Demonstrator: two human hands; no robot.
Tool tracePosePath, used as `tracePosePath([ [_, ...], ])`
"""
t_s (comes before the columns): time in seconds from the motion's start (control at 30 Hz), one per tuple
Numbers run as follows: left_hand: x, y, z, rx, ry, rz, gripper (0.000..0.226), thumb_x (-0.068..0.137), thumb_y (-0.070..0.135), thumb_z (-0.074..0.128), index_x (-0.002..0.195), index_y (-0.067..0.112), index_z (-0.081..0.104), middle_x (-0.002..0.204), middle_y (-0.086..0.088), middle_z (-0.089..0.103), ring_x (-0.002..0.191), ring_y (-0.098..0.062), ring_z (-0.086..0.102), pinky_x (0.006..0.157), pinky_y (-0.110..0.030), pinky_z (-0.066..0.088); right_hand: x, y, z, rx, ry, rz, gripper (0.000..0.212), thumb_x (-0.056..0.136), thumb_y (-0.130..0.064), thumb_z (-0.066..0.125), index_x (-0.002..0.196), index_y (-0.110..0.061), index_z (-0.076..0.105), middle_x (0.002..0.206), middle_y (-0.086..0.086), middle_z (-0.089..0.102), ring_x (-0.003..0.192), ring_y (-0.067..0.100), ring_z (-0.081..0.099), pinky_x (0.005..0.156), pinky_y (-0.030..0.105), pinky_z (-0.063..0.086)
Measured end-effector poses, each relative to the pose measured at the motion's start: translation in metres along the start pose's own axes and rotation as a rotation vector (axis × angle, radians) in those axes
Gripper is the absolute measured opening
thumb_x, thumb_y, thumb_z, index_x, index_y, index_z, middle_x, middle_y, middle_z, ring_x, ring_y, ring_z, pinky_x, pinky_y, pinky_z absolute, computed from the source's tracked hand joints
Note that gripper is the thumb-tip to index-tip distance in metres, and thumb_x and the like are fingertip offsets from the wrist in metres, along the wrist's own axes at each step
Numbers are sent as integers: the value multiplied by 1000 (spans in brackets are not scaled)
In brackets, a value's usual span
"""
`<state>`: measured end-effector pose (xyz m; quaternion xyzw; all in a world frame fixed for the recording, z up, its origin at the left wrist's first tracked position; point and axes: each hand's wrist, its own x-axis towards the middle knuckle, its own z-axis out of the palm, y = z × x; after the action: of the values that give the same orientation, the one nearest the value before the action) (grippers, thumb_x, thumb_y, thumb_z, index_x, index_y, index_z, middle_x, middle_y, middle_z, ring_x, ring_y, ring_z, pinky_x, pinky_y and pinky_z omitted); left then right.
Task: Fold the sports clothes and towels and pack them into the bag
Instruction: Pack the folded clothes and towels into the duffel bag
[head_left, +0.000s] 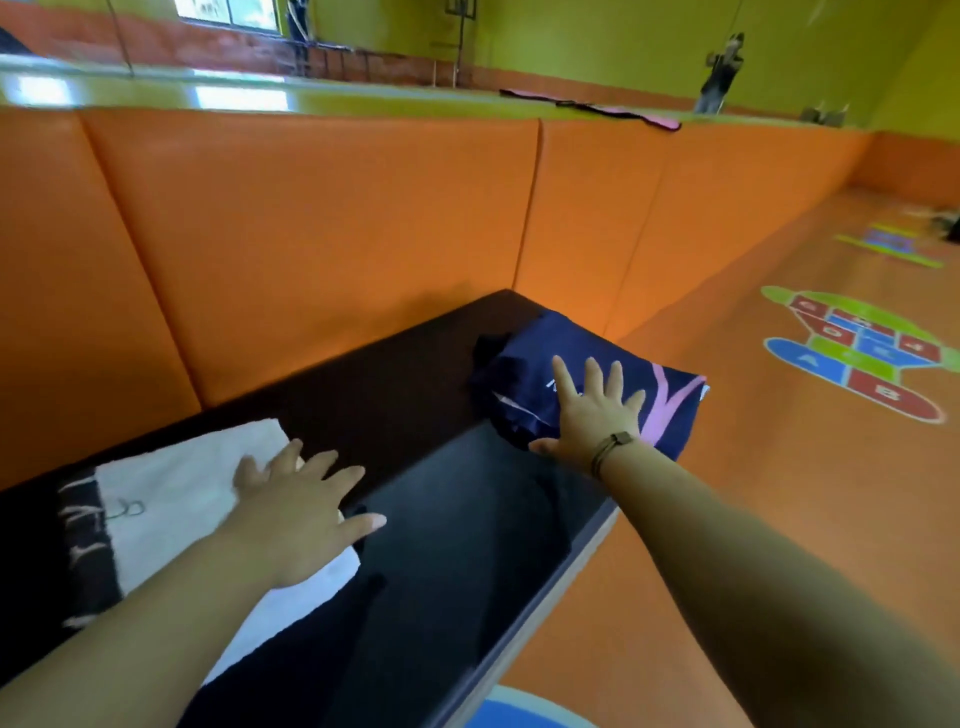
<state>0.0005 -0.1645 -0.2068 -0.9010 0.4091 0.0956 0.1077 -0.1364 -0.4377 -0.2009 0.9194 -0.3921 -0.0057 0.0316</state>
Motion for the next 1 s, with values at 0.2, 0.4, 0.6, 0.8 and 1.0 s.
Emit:
tracePosePath([
  [0.2,20,-2,10,-43,51,4,71,84,76,19,145,41,21,156,9,18,146,-24,6,111,-60,8,35,-2,23,36,-107,101,118,68,-76,58,146,-32,-19,157,12,-9,141,47,-3,104,72,12],
  [0.4,23,1,15,-63,89,1,70,82,77,20,143,41,25,153,10,24,145,-22,10,110,-62,7,52,-1,36,-62,-45,144,92,83,-70,41,149,-25,-5,149,13,24,130,44,29,100,68,24],
  [0.6,19,2,17,-77,126,19,68,83,76,22,140,40,30,150,10,31,144,-22,13,109,-62,7,55,0,36,-190,0,77,64,93,-7,43,146,-11,8,133,20,38,118,46,45,91,71,36],
  [0.8,16,-1,19,-77,151,34,69,82,77,19,138,39,33,145,11,37,143,-21,15,109,-63,7,53,2,34,-119,54,8,53,88,-1,44,137,-7,25,119,21,50,104,43,55,78,49,49],
  [1.0,14,-1,18,-83,140,39,68,82,76,18,137,40,33,145,12,36,143,-20,14,109,-62,7,39,7,28,-2,14,14,68,80,-48,56,135,-22,28,127,10,46,112,38,45,82,44,42],
])
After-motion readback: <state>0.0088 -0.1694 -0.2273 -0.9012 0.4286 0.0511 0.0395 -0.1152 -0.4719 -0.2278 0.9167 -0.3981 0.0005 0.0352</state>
